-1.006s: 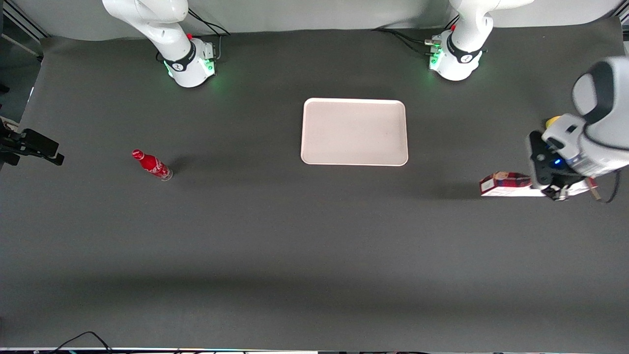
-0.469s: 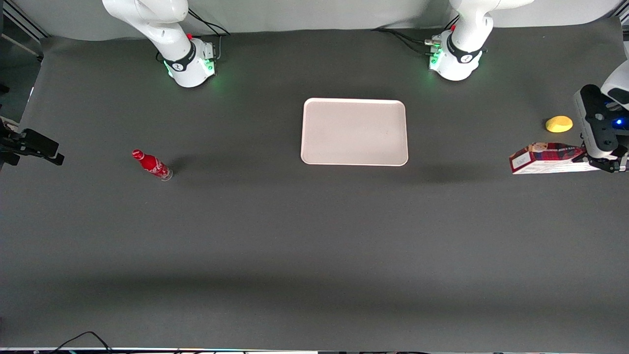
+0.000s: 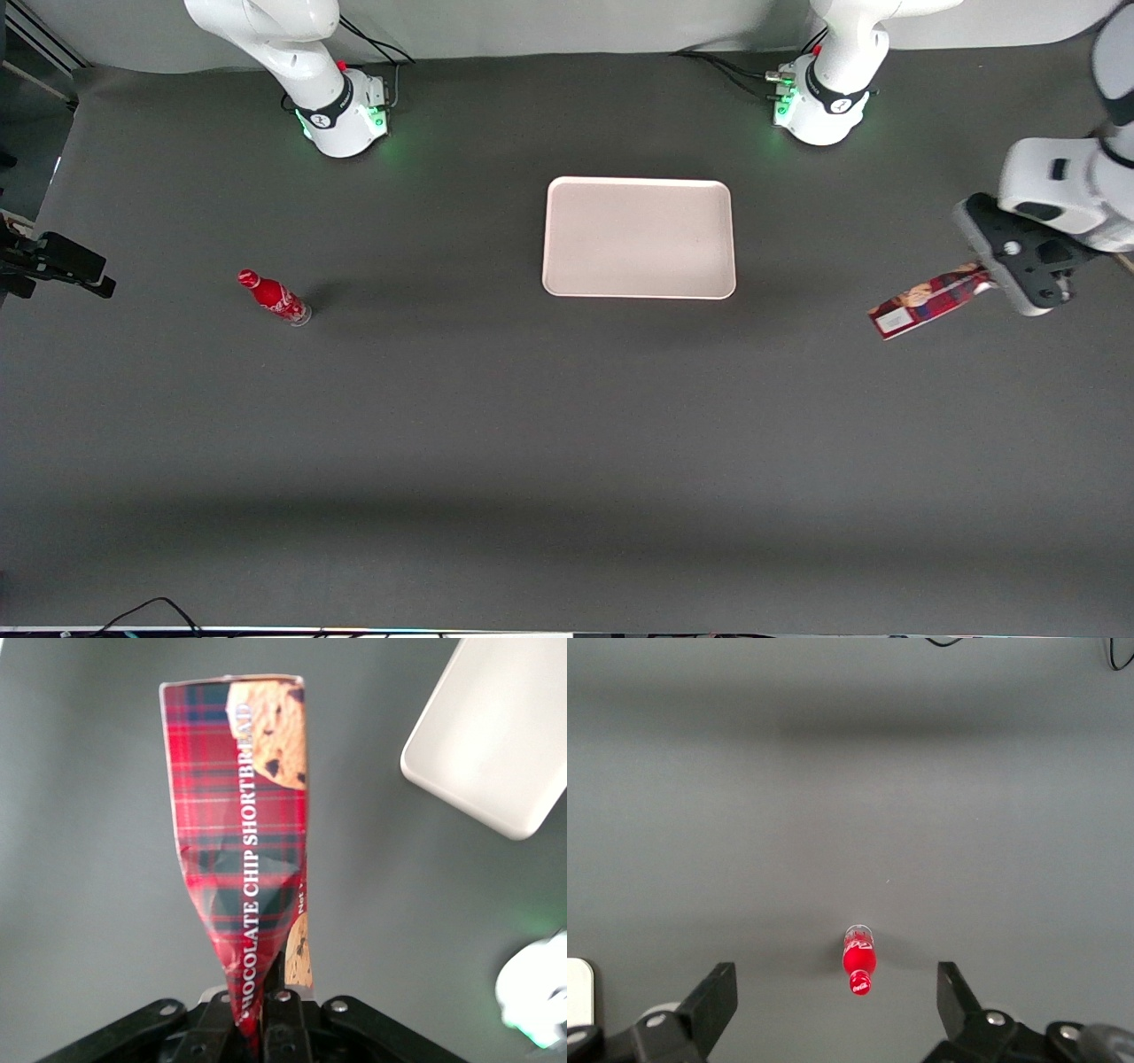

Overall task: Place red cookie box on tray
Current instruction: 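Carry the held box over to the pink tray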

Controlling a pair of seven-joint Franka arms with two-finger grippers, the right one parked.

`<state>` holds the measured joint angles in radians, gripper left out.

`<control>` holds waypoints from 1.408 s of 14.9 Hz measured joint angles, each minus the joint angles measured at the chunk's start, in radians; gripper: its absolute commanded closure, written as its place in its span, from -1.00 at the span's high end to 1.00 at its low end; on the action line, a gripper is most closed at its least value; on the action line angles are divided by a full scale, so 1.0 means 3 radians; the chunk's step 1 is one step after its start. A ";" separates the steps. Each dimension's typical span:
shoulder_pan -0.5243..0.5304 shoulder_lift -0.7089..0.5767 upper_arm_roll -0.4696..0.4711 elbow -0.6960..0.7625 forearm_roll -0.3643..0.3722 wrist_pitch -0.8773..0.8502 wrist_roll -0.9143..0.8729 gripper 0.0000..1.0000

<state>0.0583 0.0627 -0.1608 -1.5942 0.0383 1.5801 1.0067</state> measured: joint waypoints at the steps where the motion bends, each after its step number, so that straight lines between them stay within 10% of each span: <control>1: -0.0008 0.0002 -0.0096 -0.0013 -0.0020 -0.0049 -0.0383 -1.00; 15: -0.0177 -0.0114 -0.1338 -0.1112 -0.0313 0.0953 -0.4368 -1.00; 21: -0.0208 -0.0461 -0.1565 -0.2326 -0.0312 0.1921 -0.4762 -1.00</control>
<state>-0.0040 -0.0756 -0.6303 -2.2920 -0.0552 2.1564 -0.4219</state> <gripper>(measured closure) 0.938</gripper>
